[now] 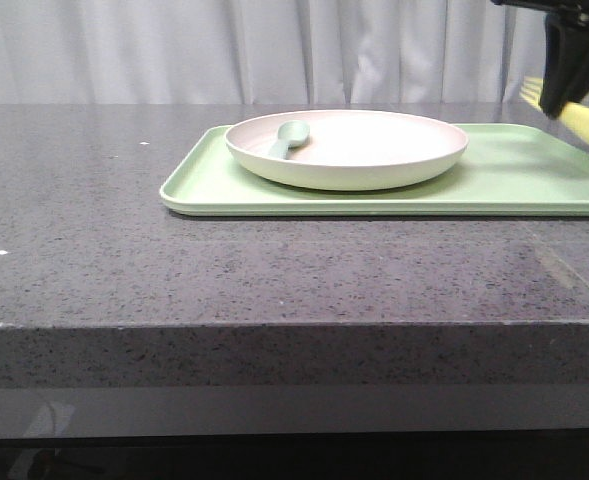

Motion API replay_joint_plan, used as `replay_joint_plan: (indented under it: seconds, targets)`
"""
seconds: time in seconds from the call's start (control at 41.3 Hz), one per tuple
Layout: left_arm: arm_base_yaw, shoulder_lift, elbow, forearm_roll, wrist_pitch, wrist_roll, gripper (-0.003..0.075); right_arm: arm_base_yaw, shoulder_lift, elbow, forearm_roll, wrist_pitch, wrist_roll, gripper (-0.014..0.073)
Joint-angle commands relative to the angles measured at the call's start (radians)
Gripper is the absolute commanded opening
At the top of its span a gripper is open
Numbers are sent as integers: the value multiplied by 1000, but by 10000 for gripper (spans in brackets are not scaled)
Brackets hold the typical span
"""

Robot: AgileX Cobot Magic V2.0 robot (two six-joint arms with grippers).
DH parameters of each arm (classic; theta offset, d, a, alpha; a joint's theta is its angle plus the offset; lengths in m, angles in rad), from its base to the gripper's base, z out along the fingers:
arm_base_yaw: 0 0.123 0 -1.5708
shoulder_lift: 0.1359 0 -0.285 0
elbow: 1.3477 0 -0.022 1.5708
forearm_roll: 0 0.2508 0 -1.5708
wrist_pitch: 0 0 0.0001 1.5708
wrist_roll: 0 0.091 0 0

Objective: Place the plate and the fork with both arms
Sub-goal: 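Carry the fork beside the plate and lower it onto the tray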

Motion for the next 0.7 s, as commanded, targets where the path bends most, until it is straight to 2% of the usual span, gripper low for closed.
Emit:
replay_joint_plan:
  seconds: [0.0, 0.17, 0.267, 0.557, 0.678]
  targets:
    - [-8, -2, -23, -3, -64, -8, 302, -62, -62, 23, 150, -16, -107, 88]
    - [-8, -2, -23, -3, -64, -8, 302, -123, -56, 86, 325, -44, -262, 88]
    - [-8, -2, -23, -3, -64, -8, 302, -131, -38, 95, 380, -50, -315, 88]
    - [-8, -2, -23, -3, -64, -8, 302, -130, 31, 93, 423, -99, -320, 93]
    - [-8, -2, -23, -3, -64, -8, 302, -130, 32, 93, 401, -101, -320, 156]
